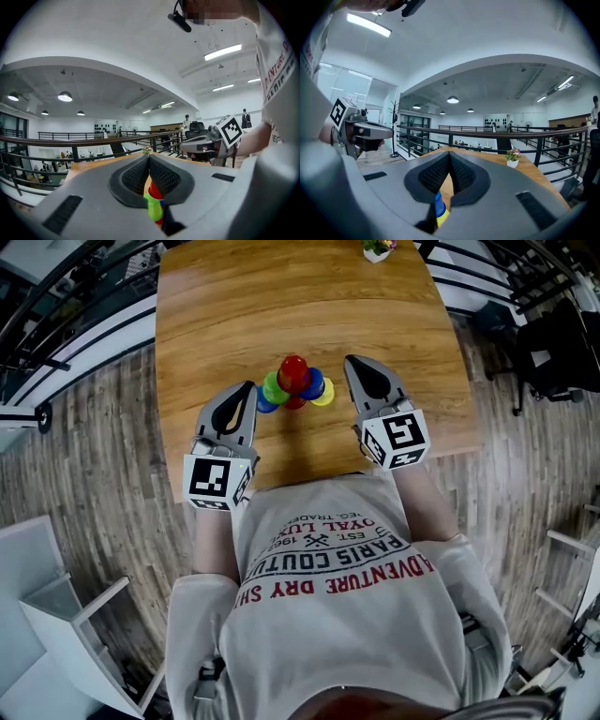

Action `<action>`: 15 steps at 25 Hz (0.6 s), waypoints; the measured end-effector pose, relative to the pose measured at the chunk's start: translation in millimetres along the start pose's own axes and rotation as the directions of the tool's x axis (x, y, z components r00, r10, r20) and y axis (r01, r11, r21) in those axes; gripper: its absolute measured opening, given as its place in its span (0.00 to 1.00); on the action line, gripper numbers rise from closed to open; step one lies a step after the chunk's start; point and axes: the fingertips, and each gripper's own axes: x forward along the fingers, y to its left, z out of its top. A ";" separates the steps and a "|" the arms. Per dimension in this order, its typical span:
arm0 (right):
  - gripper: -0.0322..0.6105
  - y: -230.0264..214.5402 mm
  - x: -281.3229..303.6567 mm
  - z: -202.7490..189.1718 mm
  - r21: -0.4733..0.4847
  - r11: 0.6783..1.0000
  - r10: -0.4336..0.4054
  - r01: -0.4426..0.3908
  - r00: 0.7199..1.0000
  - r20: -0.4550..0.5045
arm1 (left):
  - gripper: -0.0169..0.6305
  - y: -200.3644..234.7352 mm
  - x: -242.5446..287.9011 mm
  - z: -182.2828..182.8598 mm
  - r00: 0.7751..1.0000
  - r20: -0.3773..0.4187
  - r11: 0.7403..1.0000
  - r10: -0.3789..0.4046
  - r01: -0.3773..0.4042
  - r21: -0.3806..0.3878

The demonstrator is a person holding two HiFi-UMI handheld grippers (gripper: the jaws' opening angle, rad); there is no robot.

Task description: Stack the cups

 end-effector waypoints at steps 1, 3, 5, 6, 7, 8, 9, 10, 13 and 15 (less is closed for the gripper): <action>0.09 1.5 1.2 -0.4 -0.002 1.000 0.013 -0.013 1.000 -0.004 | 0.05 0.4 0.6 0.1 1.000 0.000 1.000 0.002 -0.002 0.000; 0.09 5.5 3.6 -1.1 -0.014 0.999 0.039 -0.039 0.999 -0.014 | 0.05 1.5 1.5 0.5 1.000 -0.003 1.000 0.006 -0.006 -0.001; 0.09 6.7 5.5 -1.6 -0.023 0.999 0.049 -0.049 0.999 -0.022 | 0.05 2.7 2.8 0.6 1.000 -0.009 1.000 0.011 -0.011 -0.003; 0.09 6.1 5.9 -1.7 -0.024 0.998 0.050 -0.050 0.998 -0.023 | 0.05 3.1 3.4 0.4 1.000 -0.011 1.000 0.014 -0.014 -0.005; 0.09 5.3 6.2 -1.8 -0.023 0.998 0.050 -0.051 0.998 -0.024 | 0.05 3.2 4.1 0.1 1.000 -0.013 1.000 0.017 -0.017 -0.007; 0.09 4.7 6.5 -2.0 -0.024 0.998 0.051 -0.051 0.998 -0.024 | 0.05 3.2 4.6 -0.2 1.000 -0.015 1.000 0.018 -0.018 -0.008; 0.09 4.4 6.8 -2.4 -0.025 0.998 0.052 -0.052 0.998 -0.025 | 0.05 3.2 5.0 -0.7 1.000 -0.018 1.000 0.019 -0.019 -0.009; 0.09 4.2 7.2 -2.6 -0.025 0.998 0.053 -0.053 0.998 -0.025 | 0.05 3.2 5.3 -1.3 1.000 -0.020 1.000 0.019 -0.019 -0.009; 0.09 4.1 8.4 -2.7 -0.018 0.998 0.059 -0.059 0.998 -0.020 | 0.05 2.8 7.2 -3.2 0.999 -0.027 1.000 0.017 -0.018 -0.008; 0.09 4.9 9.2 -2.5 -0.006 0.998 0.067 -0.067 0.998 -0.014 | 0.05 2.5 8.4 -3.7 0.999 -0.029 1.000 0.019 -0.019 -0.009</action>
